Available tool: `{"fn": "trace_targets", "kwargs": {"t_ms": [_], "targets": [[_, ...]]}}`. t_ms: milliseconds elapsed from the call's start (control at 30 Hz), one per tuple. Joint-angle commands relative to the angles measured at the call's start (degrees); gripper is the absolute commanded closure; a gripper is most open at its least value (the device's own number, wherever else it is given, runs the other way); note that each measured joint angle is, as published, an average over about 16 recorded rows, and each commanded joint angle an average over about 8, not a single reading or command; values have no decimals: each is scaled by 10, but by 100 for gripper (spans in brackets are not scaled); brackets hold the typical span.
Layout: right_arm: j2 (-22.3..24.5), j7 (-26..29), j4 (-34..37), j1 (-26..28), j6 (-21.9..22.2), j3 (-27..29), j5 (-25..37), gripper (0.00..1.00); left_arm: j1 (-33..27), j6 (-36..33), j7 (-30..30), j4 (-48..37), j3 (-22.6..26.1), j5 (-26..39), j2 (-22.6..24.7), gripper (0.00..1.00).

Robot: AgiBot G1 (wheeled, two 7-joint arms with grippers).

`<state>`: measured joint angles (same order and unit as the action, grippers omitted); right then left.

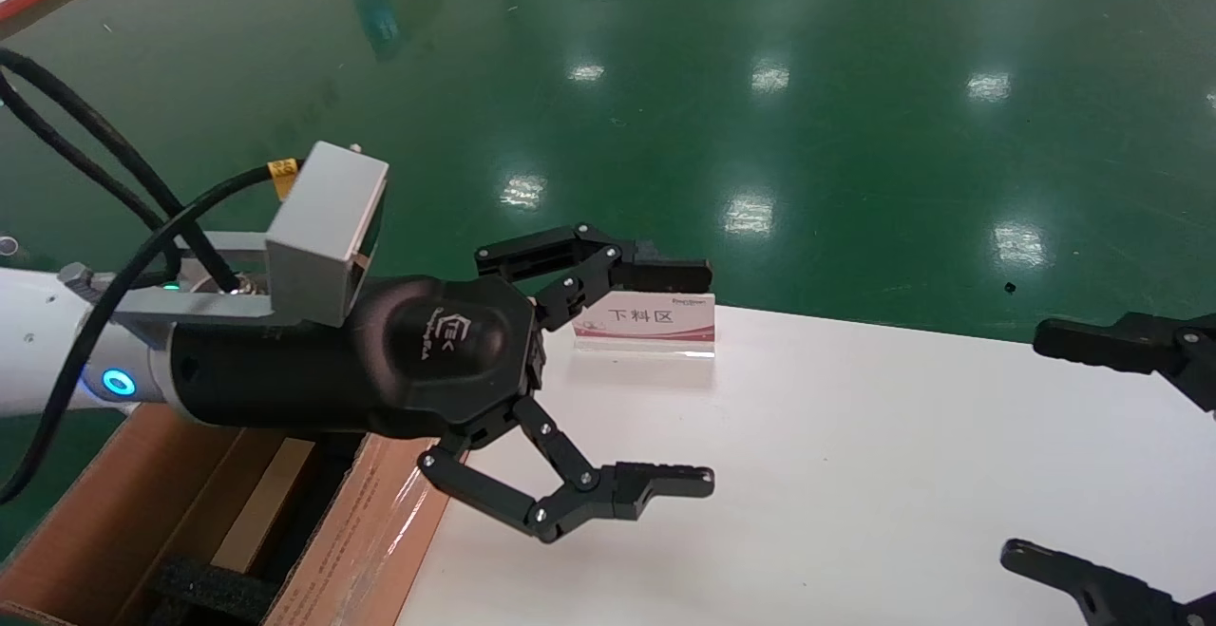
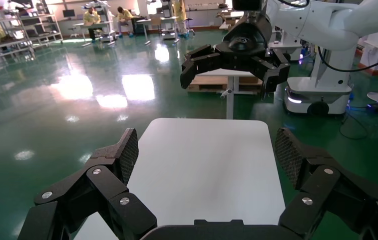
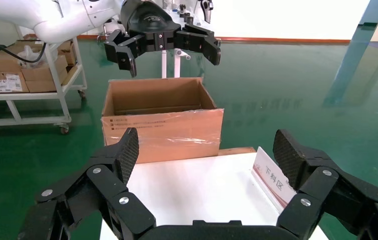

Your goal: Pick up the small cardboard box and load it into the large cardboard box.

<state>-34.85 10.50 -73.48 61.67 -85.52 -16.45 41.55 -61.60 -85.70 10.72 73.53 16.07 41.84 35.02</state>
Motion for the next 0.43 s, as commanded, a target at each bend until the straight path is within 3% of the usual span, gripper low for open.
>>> {"fn": "trace_targets", "kwargs": {"t_ms": [33,433], "targets": [[0,0,0,0,0,0,0,0,0,0,0,0,0,0,0,0],[-1,2,-1,-1,-1,3,2,0,0,0,0,0,1,0,0,0]]}}
